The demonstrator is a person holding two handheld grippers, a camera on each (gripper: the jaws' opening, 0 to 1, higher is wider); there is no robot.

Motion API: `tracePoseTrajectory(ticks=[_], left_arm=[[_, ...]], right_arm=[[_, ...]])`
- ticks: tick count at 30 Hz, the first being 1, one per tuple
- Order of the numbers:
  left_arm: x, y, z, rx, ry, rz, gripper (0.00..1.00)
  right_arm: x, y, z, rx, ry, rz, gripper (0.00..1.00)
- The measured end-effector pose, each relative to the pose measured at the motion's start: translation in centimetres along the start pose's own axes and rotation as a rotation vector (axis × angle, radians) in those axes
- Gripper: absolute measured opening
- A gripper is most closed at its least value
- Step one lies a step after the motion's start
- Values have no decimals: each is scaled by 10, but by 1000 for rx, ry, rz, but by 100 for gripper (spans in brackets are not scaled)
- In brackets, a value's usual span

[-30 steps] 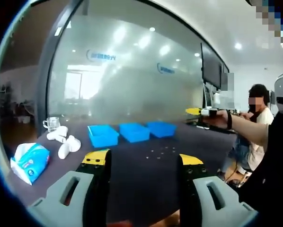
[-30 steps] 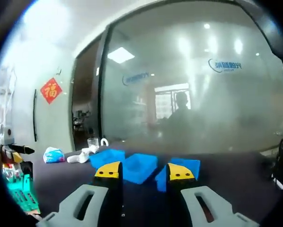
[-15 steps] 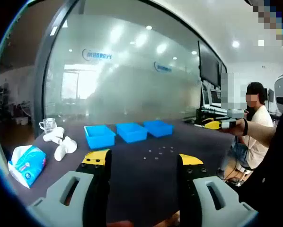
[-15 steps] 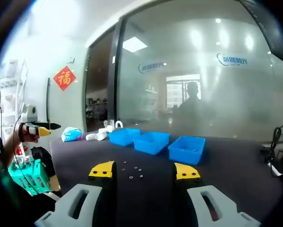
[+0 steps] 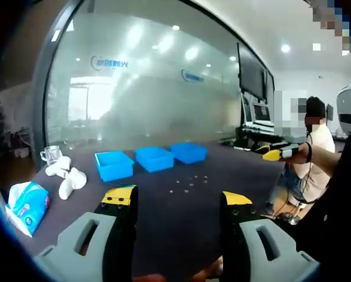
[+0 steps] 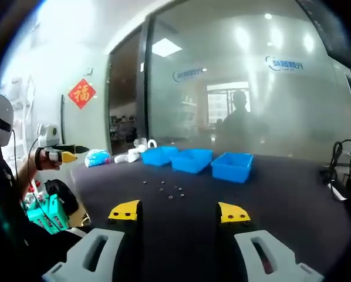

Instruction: Sort the screws, nuts, and washers into the corresponding bins

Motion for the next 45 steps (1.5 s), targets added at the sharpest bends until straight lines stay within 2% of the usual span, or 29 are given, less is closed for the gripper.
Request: tracePoseTrajectory(ticks=[9, 19, 23, 27, 39, 44, 45], left_arm=[[3, 2, -4, -23, 1, -14, 53], [1, 7, -10, -44, -4, -24, 53], [-1, 15, -15, -80, -7, -43, 53], [-4, 22, -14, -103, -3, -55, 53], [-15, 67, 2, -236, 45, -170, 50], [-11, 93, -2, -312, 78, -237, 48], [-13, 99, -3, -328, 83, -234, 48]], right_arm=[[-1, -8, -3, -39, -57, 2, 47], [-5, -6, -2, -60, -84, 36, 47], [-6, -5, -3, -67, -73, 55, 47], [-6, -5, -6, -86, -76, 61, 47], [-3, -9, -6, -97, -92, 58, 47], [-1, -10, -7, -103, -100, 54, 47], [-1, -10, -7, -102, -103, 51, 47]])
Point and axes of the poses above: the point that each gripper's makers call its tool centre point, and the gripper's own axes: y roughly forward along the fingers, x roughly to its right, z roughly out of its top, the point moved 5 cm from there along -y, roughly backward along the fingers
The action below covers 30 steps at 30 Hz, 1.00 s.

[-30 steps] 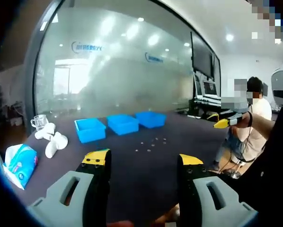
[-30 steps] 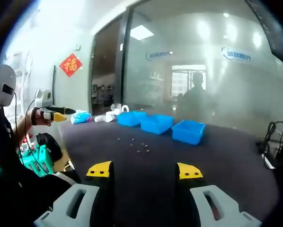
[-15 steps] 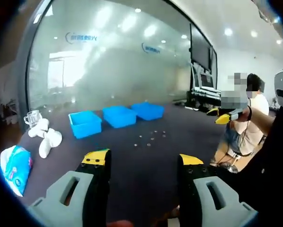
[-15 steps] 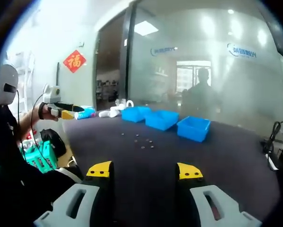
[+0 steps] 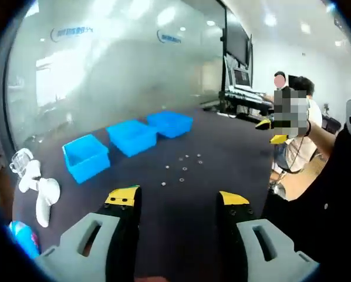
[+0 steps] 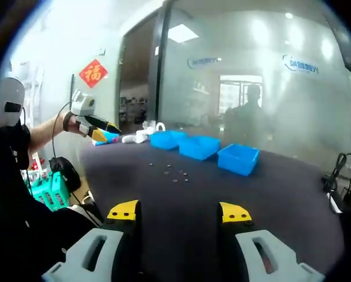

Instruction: Sort the screws, nuts, and washers into the corresponding bins

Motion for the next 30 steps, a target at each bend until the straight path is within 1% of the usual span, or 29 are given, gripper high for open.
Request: tracePoseTrajectory(ticks=[2, 7, 9, 10, 12, 13, 14, 15, 21, 22, 25, 30], left_arm=[[-5, 12, 1, -34, 16, -8, 47], [-13, 35, 3, -80, 5, -35, 47], [-12, 42, 3, -100, 8, -46, 47], [-1, 47, 3, -111, 11, -52, 47], [1, 53, 2, -129, 15, -62, 47], [1, 57, 1, -148, 20, -79, 46], [4, 59, 0, -154, -3, -111, 46], [3, 61, 0, -156, -33, -123, 46], [-7, 76, 1, -172, -19, -101, 46], [-7, 78, 0, -180, -21, -101, 46], [-10, 87, -5, -228, -3, -96, 46], [-10, 102, -8, -262, 3, -103, 45]], right_arm=[[1, 0, 0, 1, 3, -3, 47], [2, 1, 0, -1, 5, -3, 47], [2, 1, -1, -1, 6, -4, 47], [2, 1, -1, -2, 7, -4, 47], [3, 0, -2, -2, 8, -6, 47], [3, 0, -2, -2, 8, -8, 47], [4, 0, -2, -2, 8, -12, 47], [6, 0, -2, 1, 12, -22, 47], [8, -1, -2, 4, 20, -29, 46], [8, 0, -2, 3, 20, -30, 46], [8, 0, -3, 0, 18, -32, 46], [9, -1, -5, -1, 16, -31, 46]])
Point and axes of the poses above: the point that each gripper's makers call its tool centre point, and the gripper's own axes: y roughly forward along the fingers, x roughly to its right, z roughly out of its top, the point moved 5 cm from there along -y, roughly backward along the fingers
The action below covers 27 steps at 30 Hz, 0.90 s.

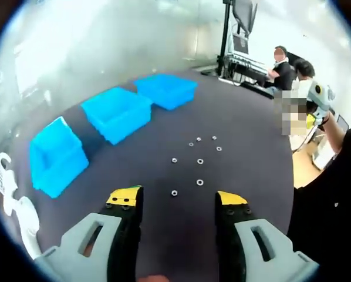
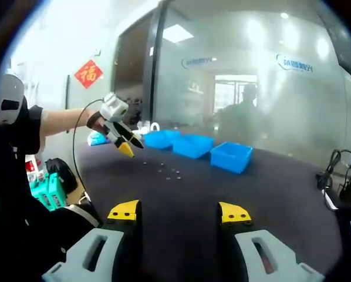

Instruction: Sort the screws, nuts, and washers into the corresponding bins

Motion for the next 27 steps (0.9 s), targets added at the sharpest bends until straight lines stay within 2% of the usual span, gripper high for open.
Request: tracePoseTrajectory(ticks=[4, 10, 27], left_arm=[[-2, 15, -3, -36, 6, -6, 45], [-2, 25, -6, -56, 13, -5, 42], [-6, 27, -16, -51, -4, 6, 21]], right_arm=[[3, -2, -5, -2, -1, 0, 46], [6, -5, -11, -6, -2, -4, 46], [0, -4, -12, -3, -4, 1, 46]])
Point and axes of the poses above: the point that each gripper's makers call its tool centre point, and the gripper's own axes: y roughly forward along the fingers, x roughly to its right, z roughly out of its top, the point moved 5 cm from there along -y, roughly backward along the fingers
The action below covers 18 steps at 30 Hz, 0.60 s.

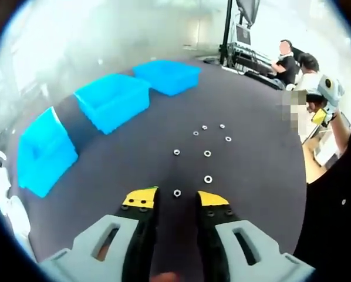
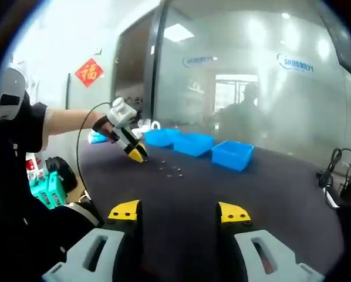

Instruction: Sort the screws, nuts, and washers into the corresponding bins

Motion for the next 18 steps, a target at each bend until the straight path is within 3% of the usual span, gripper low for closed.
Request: tracePoseTrajectory(ticks=[10, 18], left_arm=[[-2, 2, -2, 24, -39, 6, 19], [2, 2, -4, 47, -37, 10, 11]], right_arm=[[-3, -1, 3, 6, 4, 4, 45], [-7, 1, 5, 7, -7, 6, 45]])
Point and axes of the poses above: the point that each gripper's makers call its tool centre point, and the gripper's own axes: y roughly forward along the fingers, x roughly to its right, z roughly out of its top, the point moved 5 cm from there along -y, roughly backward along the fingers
